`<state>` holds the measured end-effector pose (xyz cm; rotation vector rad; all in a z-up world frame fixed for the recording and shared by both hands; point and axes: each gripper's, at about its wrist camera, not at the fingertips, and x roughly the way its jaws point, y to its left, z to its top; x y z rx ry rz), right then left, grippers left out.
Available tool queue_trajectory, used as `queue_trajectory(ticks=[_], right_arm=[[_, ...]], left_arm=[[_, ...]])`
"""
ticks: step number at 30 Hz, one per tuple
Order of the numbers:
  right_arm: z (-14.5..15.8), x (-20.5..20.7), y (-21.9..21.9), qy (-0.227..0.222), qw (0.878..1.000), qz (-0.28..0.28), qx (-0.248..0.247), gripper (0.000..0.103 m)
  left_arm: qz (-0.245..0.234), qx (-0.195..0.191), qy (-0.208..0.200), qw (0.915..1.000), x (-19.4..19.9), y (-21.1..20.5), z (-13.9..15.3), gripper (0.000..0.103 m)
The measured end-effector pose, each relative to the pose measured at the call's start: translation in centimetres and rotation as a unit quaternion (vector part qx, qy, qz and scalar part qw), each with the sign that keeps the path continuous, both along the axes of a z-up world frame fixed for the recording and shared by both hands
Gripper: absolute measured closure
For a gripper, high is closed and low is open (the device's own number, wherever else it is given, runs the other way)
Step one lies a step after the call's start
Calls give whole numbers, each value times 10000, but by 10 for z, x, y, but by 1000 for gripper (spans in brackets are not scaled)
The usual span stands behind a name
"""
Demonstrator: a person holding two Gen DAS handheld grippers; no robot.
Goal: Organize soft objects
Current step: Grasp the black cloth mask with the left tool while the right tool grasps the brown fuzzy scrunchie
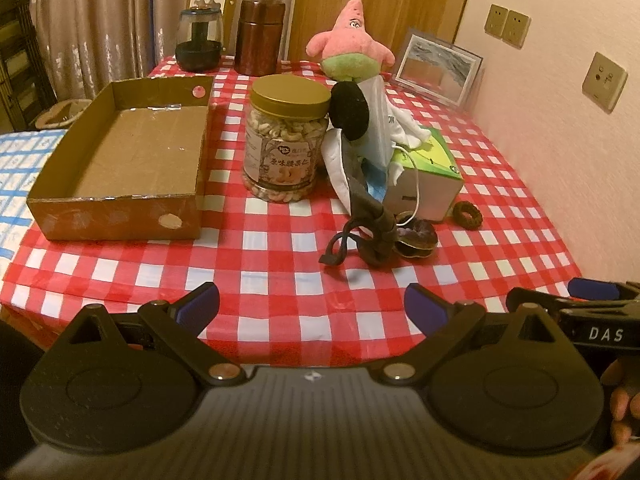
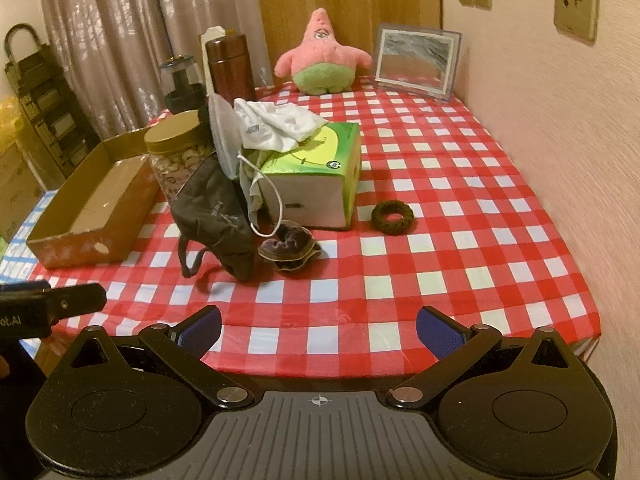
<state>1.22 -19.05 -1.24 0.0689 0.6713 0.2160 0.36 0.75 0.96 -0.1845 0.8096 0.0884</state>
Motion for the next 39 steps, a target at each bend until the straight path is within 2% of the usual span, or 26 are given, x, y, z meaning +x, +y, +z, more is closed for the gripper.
queue_trajectory(ticks=[3, 11, 15, 19, 26, 35, 39], right_arm=[[4, 3, -4, 54, 9998, -43, 171, 0], [9, 28, -3, -84, 9999, 36, 134, 0], [4, 46, -2, -103, 9999, 82, 87, 0], [-5, 64, -2, 60, 9999, 52, 107, 1], [-21, 87, 0, 154, 9998, 42, -130, 1], [-41, 106, 8, 192, 9987, 414, -212, 1], [-48, 116, 14, 149, 9977, 641, -130, 13]], left_arm=[[-33, 21, 14, 10000, 4, 2, 1, 5], [26, -21, -204, 9998, 23, 13, -4, 4], [-207, 132, -307, 9992, 38, 14, -9, 4], [-391, -139, -239, 9989, 57, 15, -16, 4], [-519, -343, -175, 9979, 92, 6, -29, 6], [-814, -297, -119, 9962, 126, -2, -49, 30], [-947, -321, -13, 9950, 136, 0, -57, 48]])
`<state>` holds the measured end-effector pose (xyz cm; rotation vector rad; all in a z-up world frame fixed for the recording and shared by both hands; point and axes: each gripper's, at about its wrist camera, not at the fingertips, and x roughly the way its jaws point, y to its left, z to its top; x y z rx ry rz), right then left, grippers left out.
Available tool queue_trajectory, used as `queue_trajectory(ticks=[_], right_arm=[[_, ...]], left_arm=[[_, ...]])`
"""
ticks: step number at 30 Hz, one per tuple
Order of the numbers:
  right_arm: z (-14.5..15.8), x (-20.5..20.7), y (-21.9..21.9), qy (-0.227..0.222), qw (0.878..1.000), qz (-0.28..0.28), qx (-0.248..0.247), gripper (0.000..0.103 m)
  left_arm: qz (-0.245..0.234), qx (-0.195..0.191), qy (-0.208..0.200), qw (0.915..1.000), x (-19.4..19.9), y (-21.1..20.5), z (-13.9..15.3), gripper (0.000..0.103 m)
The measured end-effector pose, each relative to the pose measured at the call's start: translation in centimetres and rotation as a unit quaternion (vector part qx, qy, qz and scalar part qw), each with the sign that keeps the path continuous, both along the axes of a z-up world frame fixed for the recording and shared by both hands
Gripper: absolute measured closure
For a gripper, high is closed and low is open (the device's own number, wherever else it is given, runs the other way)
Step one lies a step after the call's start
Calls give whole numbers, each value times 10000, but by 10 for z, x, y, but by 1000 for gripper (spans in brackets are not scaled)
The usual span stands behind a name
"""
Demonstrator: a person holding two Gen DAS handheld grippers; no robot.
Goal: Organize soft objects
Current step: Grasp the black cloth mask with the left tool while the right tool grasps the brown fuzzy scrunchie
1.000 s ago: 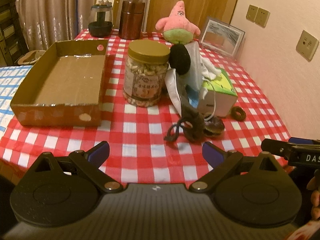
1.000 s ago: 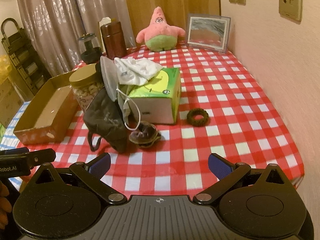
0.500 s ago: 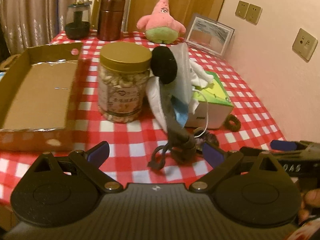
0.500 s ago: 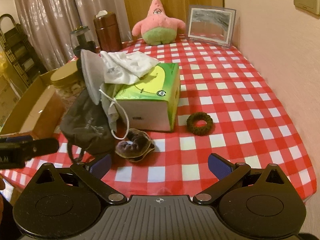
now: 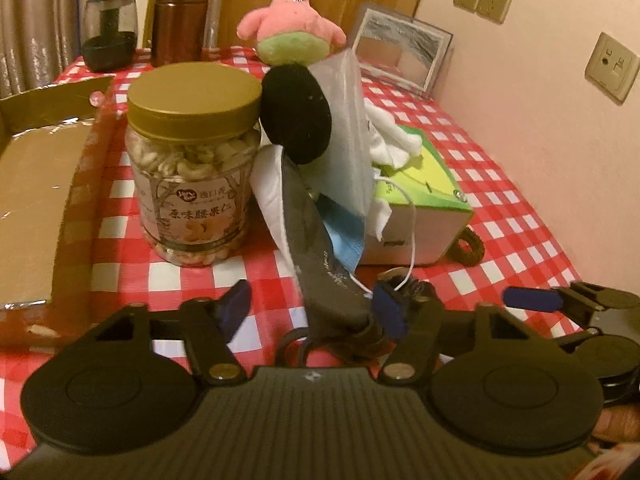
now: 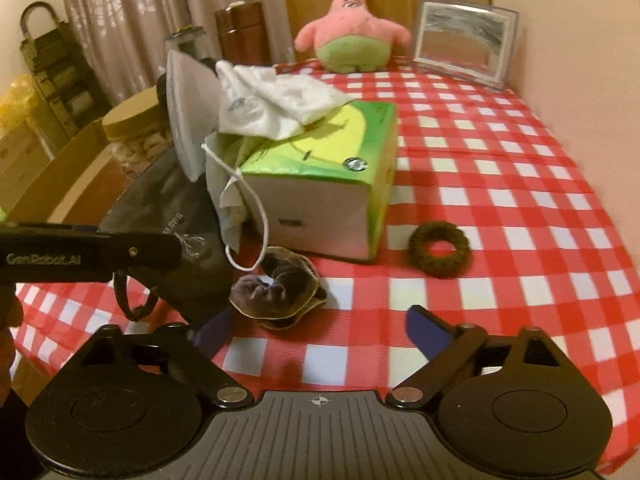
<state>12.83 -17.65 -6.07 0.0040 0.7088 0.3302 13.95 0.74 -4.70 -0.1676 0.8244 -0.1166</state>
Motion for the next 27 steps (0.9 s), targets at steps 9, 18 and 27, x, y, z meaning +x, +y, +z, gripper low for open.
queue_trajectory(ticks=[9, 18, 27], right_arm=[[-7, 9, 23, -143, 9987, 441, -205, 22], [-16, 22, 38, -64, 9977, 499, -444, 50], [-9, 9, 36, -46, 9979, 227, -612, 82]], left_arm=[[-134, -37, 132, 9998, 0, 15, -3, 85], [-216, 35, 163, 9996, -12, 26, 11, 94], [-286, 114, 58, 9995, -27, 29, 29, 96]])
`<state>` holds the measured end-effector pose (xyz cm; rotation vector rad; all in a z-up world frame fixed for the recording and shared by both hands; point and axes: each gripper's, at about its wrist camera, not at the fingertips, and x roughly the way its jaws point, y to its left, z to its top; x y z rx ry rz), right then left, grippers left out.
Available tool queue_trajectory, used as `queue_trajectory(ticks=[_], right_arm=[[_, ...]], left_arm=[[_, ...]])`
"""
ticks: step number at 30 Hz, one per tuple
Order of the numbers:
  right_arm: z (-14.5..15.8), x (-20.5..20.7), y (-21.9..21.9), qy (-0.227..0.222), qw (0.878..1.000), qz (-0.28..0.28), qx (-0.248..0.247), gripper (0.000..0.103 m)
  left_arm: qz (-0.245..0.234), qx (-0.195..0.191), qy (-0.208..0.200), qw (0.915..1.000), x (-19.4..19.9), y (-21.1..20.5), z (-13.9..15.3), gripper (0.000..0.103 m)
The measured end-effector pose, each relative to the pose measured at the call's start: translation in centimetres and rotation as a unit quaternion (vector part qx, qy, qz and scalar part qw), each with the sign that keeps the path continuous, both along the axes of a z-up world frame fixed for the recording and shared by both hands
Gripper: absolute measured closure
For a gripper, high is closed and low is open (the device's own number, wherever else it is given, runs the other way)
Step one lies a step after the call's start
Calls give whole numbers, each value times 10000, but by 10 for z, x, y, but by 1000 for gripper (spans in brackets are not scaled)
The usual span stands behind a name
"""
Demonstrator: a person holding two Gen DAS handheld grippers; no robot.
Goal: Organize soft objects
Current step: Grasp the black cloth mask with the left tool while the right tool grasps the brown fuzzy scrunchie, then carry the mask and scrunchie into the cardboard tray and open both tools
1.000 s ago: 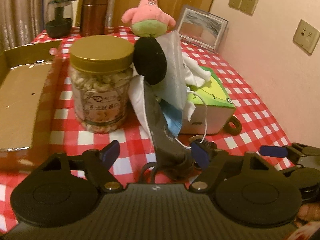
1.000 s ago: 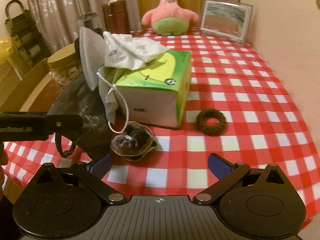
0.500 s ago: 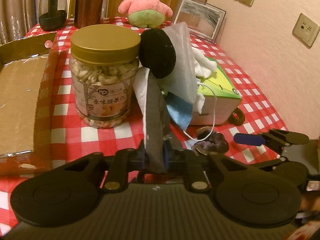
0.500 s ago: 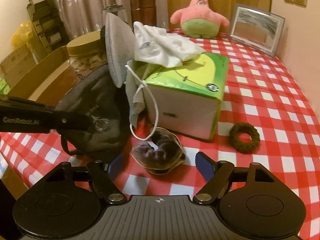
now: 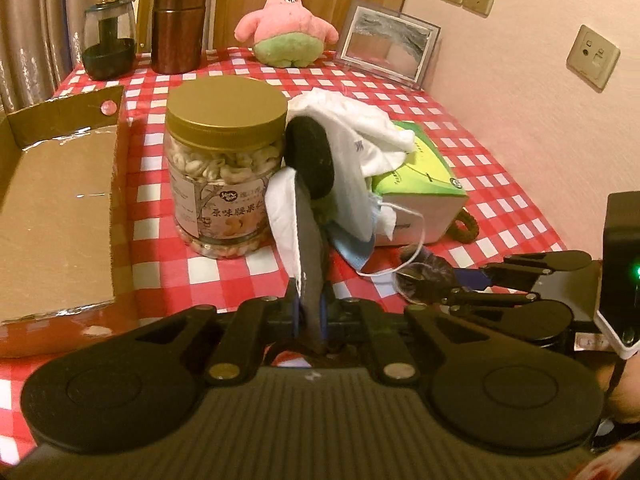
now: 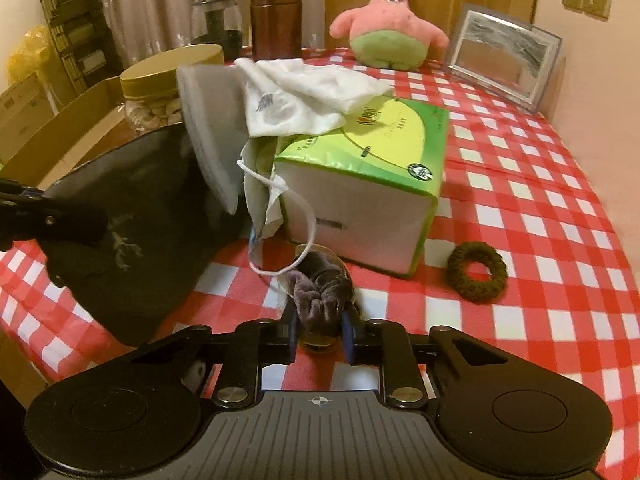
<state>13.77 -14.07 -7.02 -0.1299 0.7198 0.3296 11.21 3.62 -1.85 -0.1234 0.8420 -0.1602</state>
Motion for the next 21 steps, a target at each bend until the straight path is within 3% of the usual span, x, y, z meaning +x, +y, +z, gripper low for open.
queue_trajectory(ticks=[13, 21], right_arm=[[19, -36, -6, -126, 9990, -418, 82, 84], [26, -54, 1, -168, 9989, -335, 265, 84]], left_arm=[[63, 198, -126, 9997, -31, 6, 28, 96], [164, 316, -183, 9992, -47, 11, 41, 96]])
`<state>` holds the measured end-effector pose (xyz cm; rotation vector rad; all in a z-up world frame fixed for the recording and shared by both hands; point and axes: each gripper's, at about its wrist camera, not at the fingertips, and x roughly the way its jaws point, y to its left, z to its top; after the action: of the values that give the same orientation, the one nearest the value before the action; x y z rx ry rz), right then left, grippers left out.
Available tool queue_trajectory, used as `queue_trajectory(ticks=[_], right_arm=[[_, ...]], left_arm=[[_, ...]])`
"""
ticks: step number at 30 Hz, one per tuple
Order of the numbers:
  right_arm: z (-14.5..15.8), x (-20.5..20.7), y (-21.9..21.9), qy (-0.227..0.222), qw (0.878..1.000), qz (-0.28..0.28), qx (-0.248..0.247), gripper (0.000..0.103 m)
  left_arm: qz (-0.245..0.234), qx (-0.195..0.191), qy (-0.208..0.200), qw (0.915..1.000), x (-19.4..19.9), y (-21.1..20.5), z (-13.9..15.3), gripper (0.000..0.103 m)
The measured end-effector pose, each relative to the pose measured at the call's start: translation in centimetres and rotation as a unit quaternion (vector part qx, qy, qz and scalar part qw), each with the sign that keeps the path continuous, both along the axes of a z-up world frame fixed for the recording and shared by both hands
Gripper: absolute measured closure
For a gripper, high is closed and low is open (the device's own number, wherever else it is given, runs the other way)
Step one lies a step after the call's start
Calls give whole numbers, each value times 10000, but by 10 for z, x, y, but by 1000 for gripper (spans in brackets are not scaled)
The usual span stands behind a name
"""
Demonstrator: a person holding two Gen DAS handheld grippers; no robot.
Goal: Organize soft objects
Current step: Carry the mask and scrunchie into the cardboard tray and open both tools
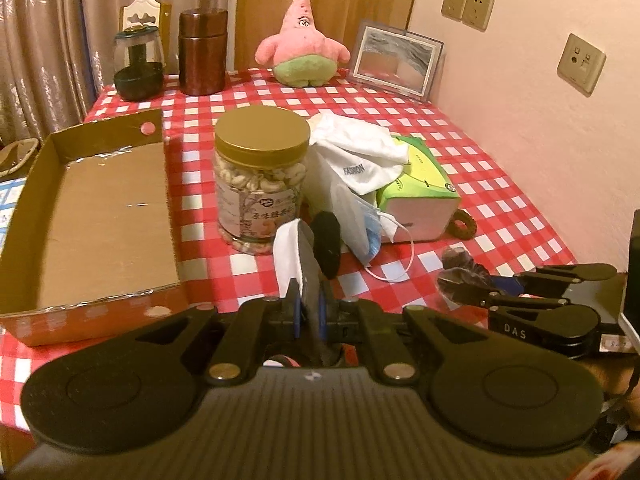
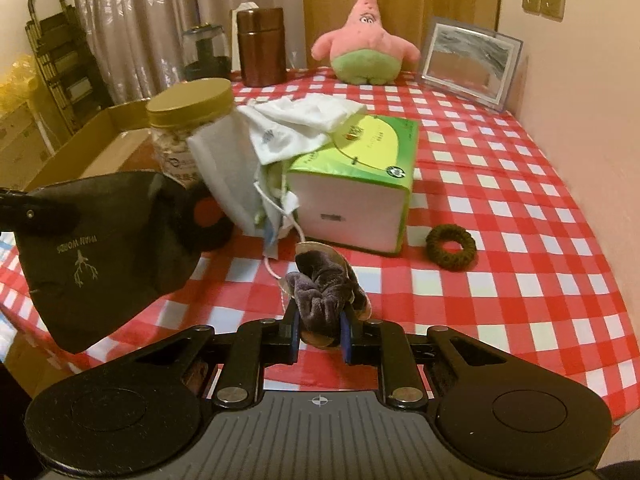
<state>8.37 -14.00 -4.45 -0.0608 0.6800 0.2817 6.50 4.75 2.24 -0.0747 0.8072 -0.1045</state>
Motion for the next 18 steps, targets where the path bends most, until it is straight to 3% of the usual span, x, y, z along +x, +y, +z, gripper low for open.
queue_trajectory(ticks=[18], right_arm=[[22, -16, 20, -243, 9990, 286, 237, 84]], left_arm=[[201, 141, -329, 9992, -18, 28, 41, 96]])
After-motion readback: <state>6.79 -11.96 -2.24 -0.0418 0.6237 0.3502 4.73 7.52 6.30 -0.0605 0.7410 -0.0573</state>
